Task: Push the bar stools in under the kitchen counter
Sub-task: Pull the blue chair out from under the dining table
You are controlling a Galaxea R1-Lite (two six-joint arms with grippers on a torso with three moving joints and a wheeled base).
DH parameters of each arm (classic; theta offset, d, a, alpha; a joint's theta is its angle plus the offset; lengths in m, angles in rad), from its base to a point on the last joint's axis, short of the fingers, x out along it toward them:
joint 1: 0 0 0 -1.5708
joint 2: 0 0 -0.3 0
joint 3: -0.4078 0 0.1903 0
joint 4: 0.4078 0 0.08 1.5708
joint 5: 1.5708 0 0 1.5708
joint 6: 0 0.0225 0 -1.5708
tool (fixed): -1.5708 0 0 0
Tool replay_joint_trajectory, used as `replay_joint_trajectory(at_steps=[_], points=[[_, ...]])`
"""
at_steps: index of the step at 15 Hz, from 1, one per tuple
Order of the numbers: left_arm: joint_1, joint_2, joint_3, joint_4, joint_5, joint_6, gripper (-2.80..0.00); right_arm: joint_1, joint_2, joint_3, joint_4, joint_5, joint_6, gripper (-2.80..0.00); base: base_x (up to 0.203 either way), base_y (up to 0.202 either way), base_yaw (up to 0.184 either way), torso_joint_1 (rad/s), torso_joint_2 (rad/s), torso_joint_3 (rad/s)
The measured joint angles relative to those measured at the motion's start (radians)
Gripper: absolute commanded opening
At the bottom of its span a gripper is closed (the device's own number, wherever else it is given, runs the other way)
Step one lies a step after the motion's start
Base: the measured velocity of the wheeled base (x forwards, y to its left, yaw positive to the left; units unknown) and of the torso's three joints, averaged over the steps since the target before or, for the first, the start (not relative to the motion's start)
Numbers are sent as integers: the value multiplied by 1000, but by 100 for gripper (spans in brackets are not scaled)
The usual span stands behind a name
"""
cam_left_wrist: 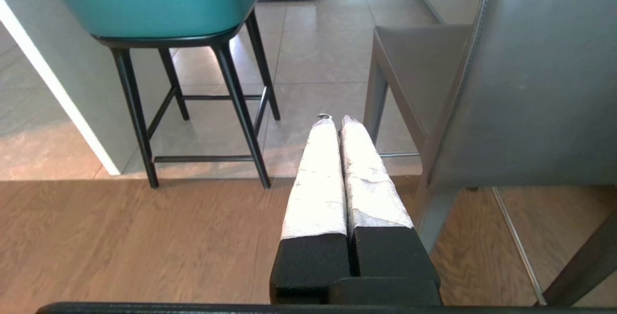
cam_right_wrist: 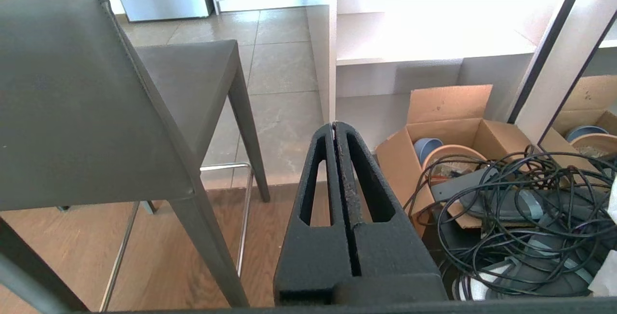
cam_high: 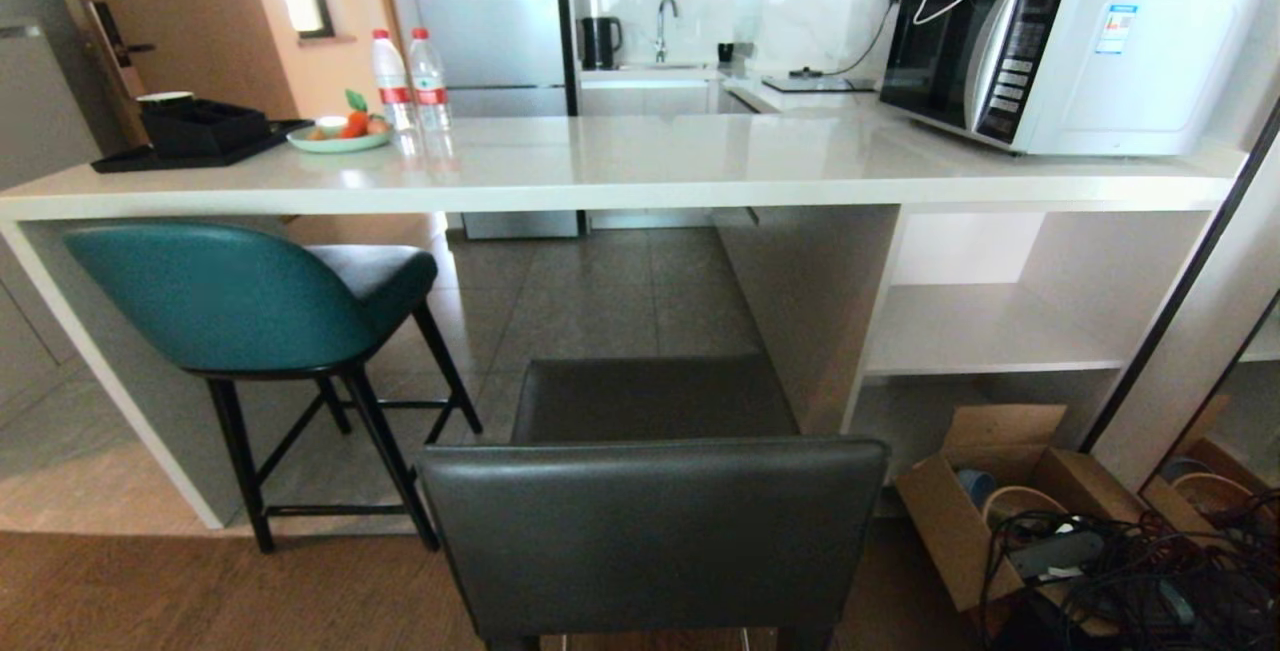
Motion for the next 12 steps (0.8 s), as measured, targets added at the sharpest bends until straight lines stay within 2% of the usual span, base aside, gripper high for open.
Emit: replay_joint_trajectory(at_steps=[10, 12], points=[[0, 0, 3, -5, 3, -1, -280, 0, 0, 0, 0, 0, 0, -280, 0, 0, 0, 0, 0, 0], [0, 0, 3, -15, 4, -1, -280, 0, 0, 0, 0, 0, 1, -280, -142, 0, 2, 12, 1, -1]])
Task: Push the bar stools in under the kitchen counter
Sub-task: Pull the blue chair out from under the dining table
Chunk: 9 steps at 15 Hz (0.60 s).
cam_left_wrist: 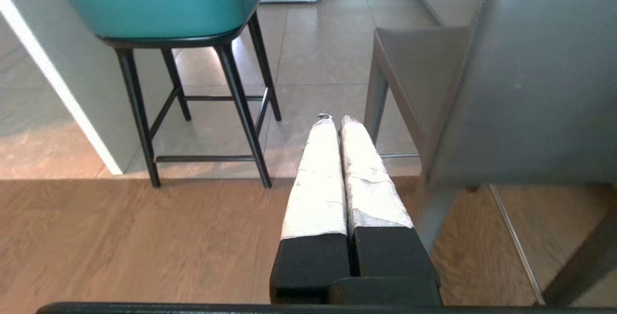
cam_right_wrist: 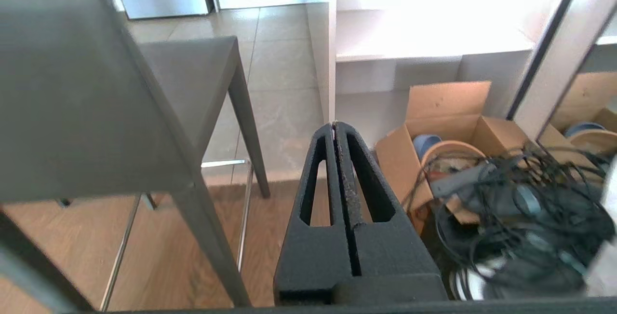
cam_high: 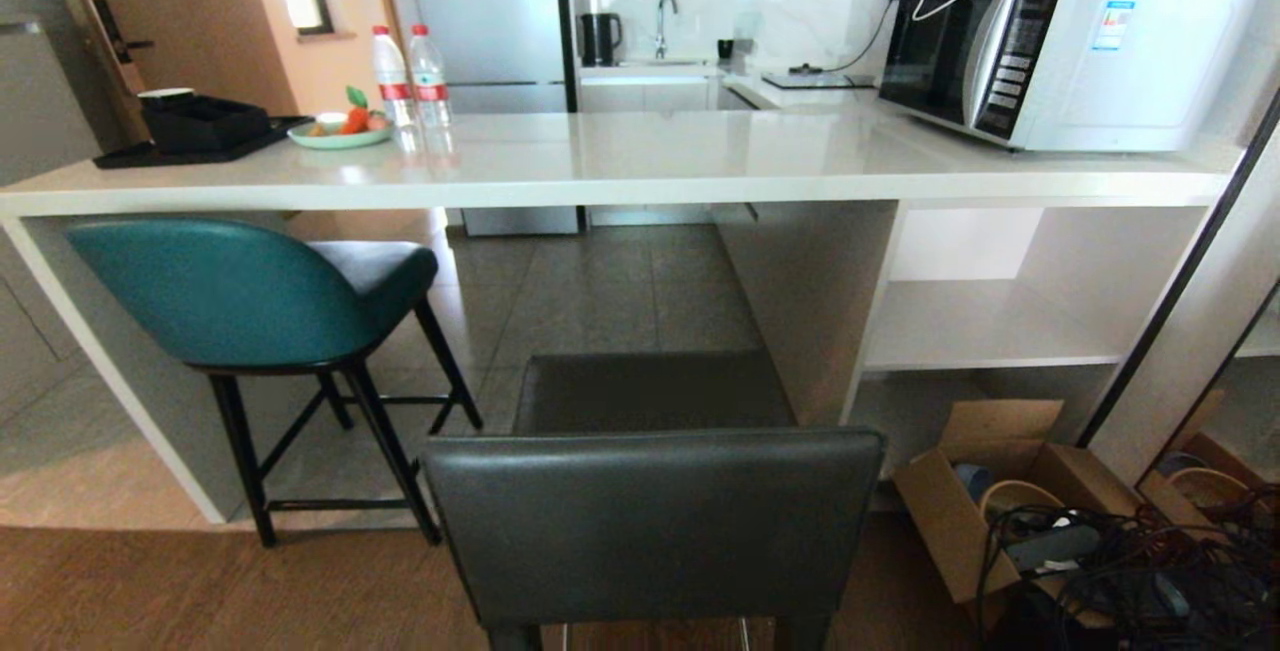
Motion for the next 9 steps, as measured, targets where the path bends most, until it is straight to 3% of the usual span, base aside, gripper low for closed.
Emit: replay_joint_trajectory(at_steps=[2, 9], points=[[0, 0, 1, -2, 0, 0, -280, 0, 0, 0, -1, 0, -1, -280, -126, 0, -1, -5, -1, 3], [0, 0, 1, -3, -2, 0, -280, 0, 0, 0, 0, 0, -1, -280, 0, 0, 0, 0, 0, 0]])
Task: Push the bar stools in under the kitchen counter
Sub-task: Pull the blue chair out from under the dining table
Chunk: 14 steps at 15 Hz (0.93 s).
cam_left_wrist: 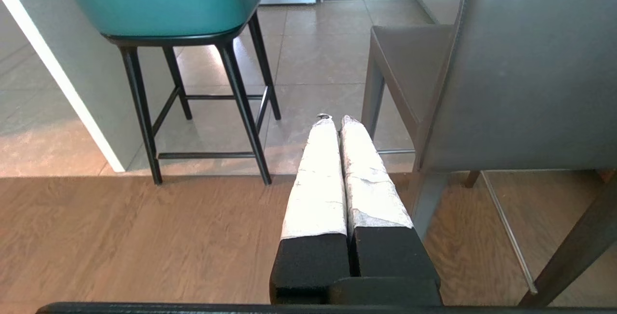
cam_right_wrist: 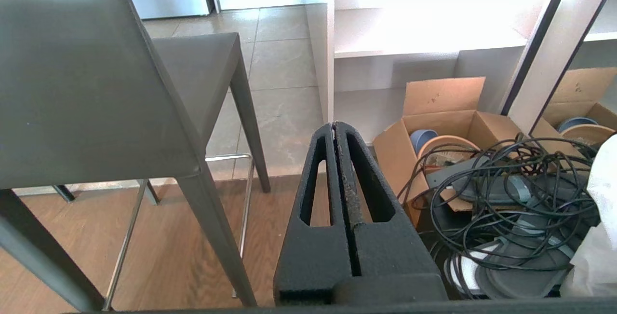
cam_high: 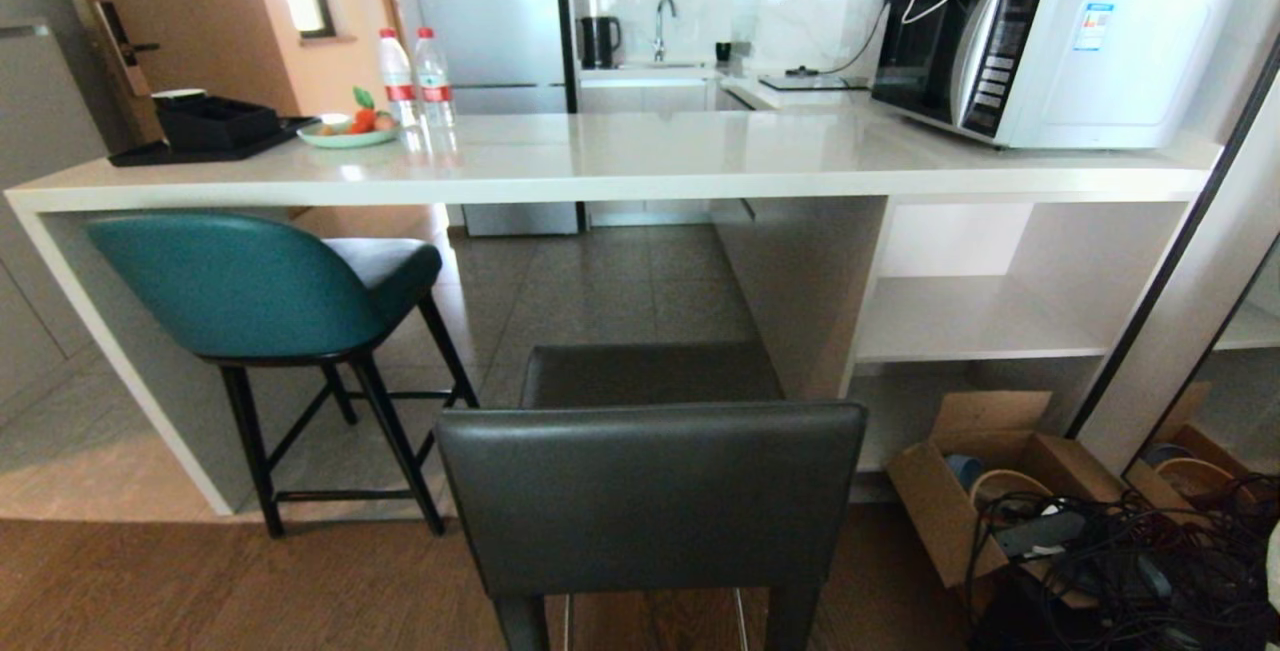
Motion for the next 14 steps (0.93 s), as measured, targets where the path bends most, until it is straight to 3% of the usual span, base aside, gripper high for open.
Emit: replay_joint_trajectory(at_steps=[5, 14], points=[[0, 0, 0, 0, 0, 0, -280, 0, 0, 0, 1, -2, 0, -280, 1, 29, 1, 2, 1, 0], [0, 0, 0, 0, 3, -15, -280, 0, 0, 0, 0, -1, -2, -280, 0, 192, -2, 3, 2, 2]])
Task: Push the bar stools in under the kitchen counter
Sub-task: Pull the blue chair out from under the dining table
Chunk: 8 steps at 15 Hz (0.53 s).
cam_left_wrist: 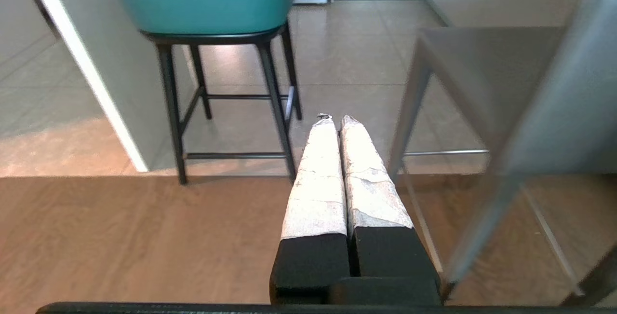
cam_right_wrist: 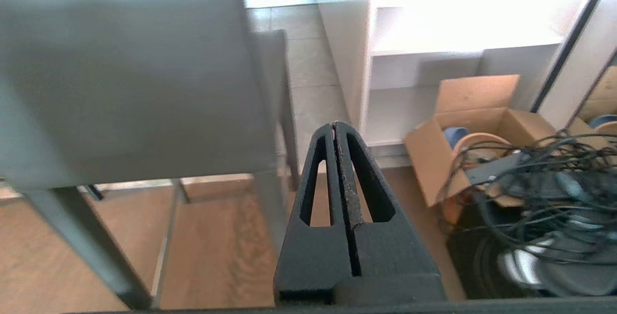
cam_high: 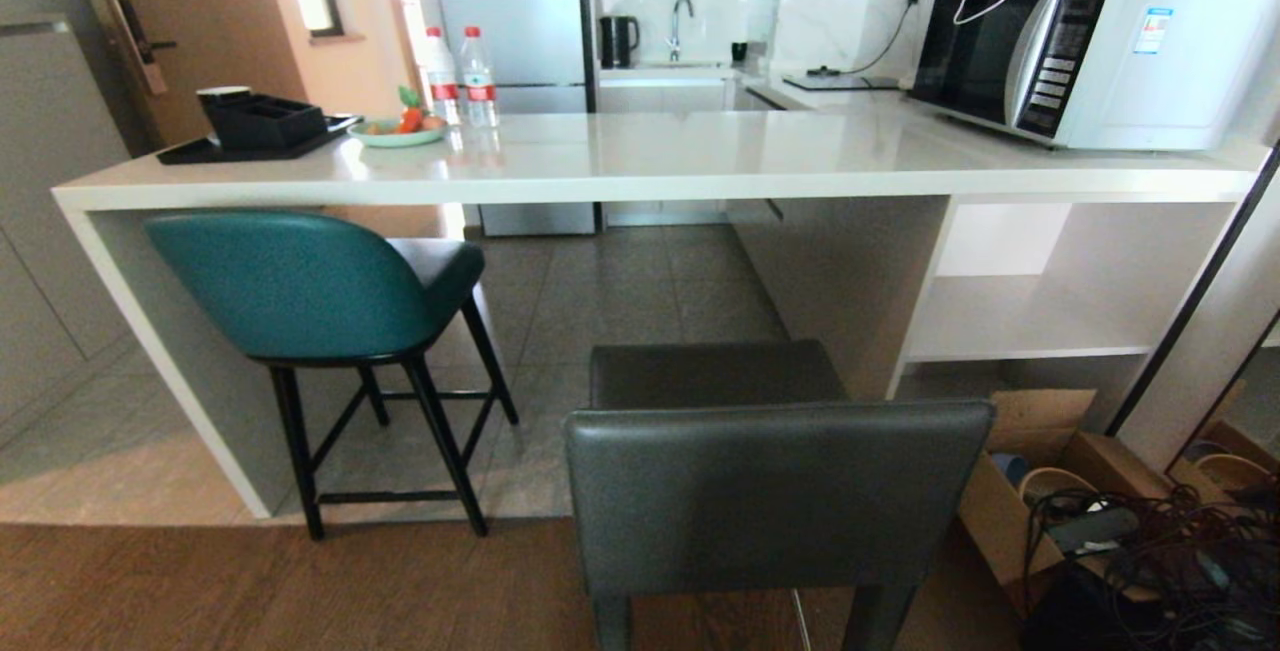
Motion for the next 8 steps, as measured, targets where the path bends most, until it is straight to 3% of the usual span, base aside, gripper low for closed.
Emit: replay_joint_trajectory(at_steps=[8], points=[[0, 0, 0, 0, 0, 1, -280, 0, 0, 0, 0, 1, 0, -280, 0, 197, -1, 4, 3, 4]])
